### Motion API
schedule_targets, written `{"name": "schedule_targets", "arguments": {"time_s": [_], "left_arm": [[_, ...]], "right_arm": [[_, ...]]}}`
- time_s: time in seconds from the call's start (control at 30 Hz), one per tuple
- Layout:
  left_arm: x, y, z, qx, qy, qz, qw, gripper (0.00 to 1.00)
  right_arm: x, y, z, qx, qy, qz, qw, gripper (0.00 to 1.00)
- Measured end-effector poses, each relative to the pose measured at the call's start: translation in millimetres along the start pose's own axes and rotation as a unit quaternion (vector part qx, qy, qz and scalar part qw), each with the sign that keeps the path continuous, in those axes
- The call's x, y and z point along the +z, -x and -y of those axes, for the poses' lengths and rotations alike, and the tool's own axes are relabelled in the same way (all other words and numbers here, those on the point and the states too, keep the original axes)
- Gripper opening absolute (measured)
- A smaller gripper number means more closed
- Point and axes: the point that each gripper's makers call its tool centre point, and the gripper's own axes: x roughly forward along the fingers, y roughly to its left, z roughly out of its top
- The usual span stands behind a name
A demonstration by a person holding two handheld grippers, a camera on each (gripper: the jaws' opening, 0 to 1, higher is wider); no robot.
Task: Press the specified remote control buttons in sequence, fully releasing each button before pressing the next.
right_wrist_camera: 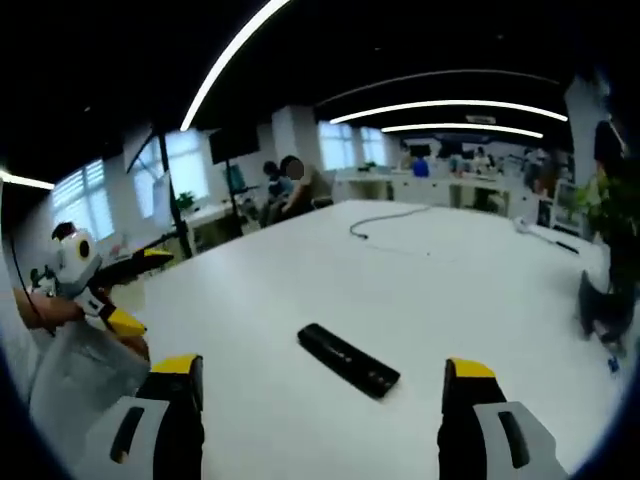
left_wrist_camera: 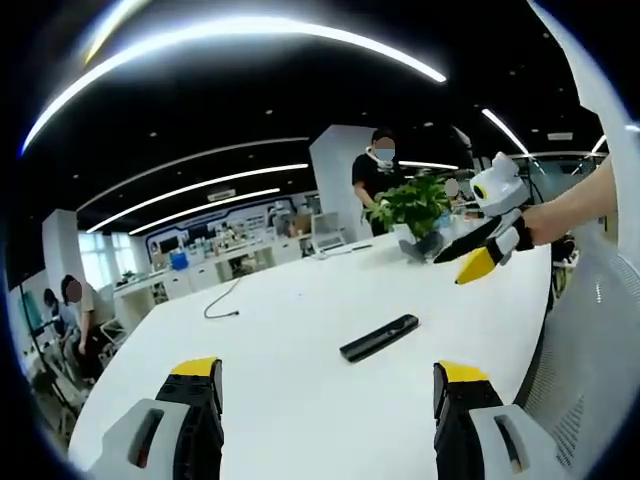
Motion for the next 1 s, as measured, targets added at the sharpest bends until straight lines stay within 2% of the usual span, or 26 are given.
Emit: {"name": "schedule_targets", "arguments": {"time_s": [0.27, 0.5, 0.63, 0.77, 0.9, 1.0], "left_arm": [[0.4, 0, 1.2, -0.003, 0.000, 0.000, 1.0000, 0.90], [0.9, 0, 0.0, -0.001, 0.001, 0.001, 1.0000, 0.90], [0.6, -1, 0.6, -0.003, 0.000, 0.000, 1.0000, 0.90], [-0.5, -1, 1.6, -0.006, 0.000, -0.002, 1.0000, 0.90], [-1.0, -1, 2.1, -0.008, -0.001, -0.004, 1.0000, 0.90], [-1.6, -1, 0.7, -0.004, 0.001, -0.005, 1.0000, 0.90]], "right_arm": [[-2.1, 30, -6, -0.030, 0.020, 0.017, 0.9992, 0.99], [-12.0, 56, -10, -0.063, 0.037, 0.006, 0.9973, 0.99], [-19.2, 63, -8, -0.075, 0.036, 0.001, 0.9965, 0.99], [-27.0, 67, -5, -0.087, 0.015, 0.002, 0.9961, 0.99], [-25.6, 69, -1, -0.096, 0.023, 0.010, 0.9950, 0.99], [-31.1, 69, 5, -0.097, 0.011, 0.004, 0.9952, 0.99]]}}
